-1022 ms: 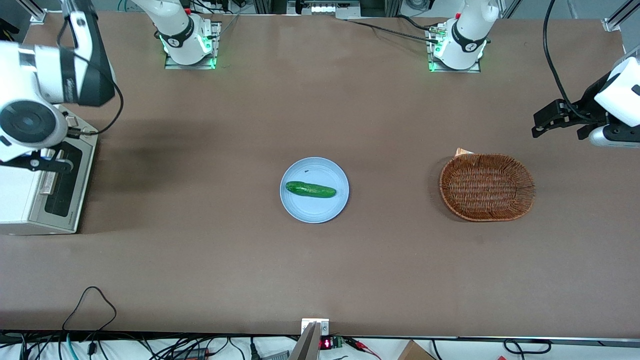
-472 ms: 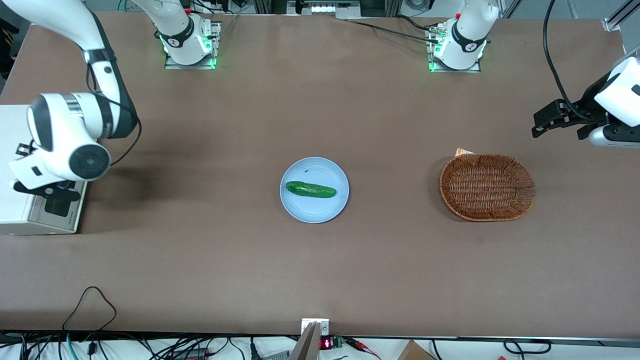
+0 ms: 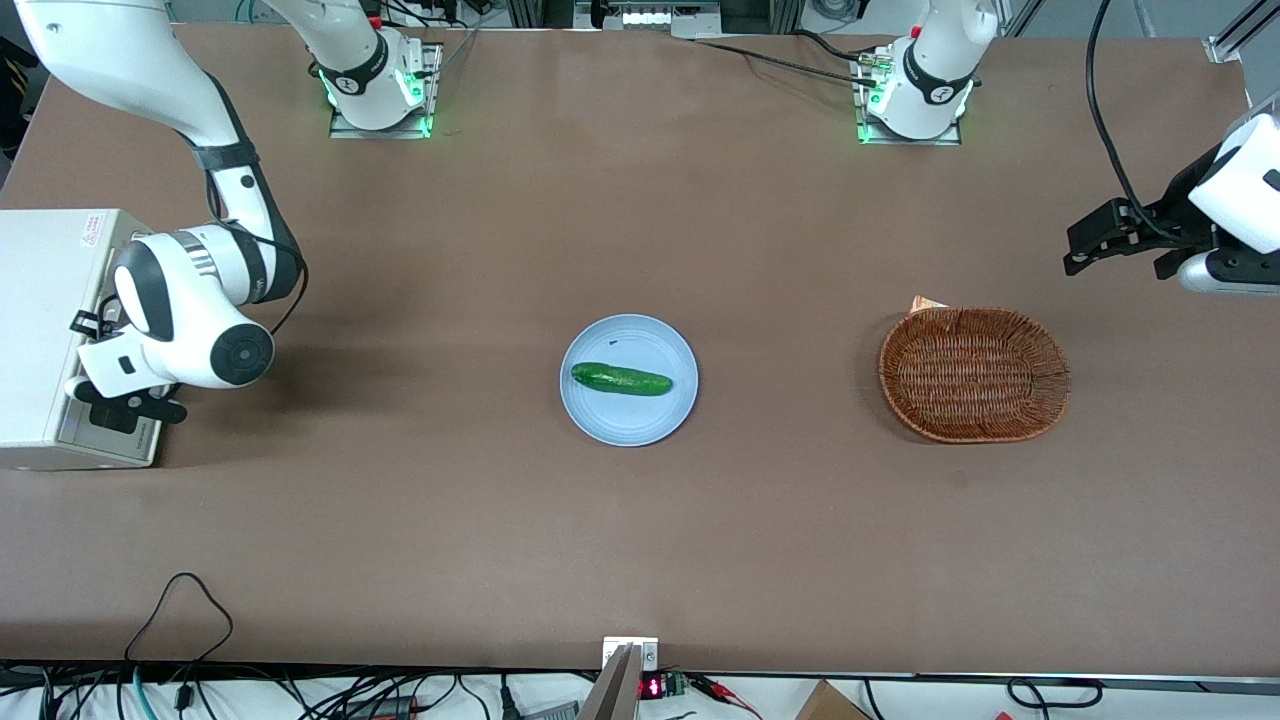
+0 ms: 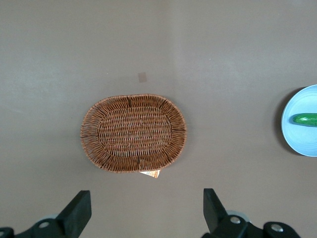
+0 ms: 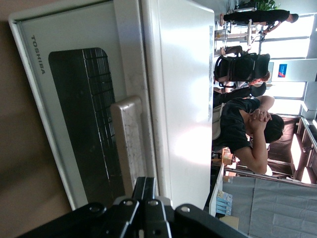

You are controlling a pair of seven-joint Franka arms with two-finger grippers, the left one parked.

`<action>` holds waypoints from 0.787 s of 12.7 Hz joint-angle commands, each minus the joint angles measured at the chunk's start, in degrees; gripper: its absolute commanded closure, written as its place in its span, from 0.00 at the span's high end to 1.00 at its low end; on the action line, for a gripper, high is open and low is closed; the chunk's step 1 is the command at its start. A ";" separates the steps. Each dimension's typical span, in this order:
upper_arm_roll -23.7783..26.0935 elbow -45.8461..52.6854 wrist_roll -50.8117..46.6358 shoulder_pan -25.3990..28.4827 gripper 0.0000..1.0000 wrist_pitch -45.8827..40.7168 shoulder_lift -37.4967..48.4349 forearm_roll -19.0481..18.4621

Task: Open oven door with right arm only
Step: 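Pull the door handle outward and down with the right gripper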

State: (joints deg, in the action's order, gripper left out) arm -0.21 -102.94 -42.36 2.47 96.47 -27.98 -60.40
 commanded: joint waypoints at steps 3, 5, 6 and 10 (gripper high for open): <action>0.13 0.64 -3.96 -0.28 0.02 0.74 -1.72 -3.05; 0.13 0.72 -4.14 -0.54 0.02 0.74 -2.16 -4.54; 0.13 0.72 -4.14 -0.80 0.02 0.74 -2.25 -5.24; 0.13 0.81 -4.57 -0.80 0.02 0.83 -2.69 -5.69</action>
State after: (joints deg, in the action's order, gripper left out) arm -0.28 -102.93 -45.56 2.03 96.96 -29.77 -64.77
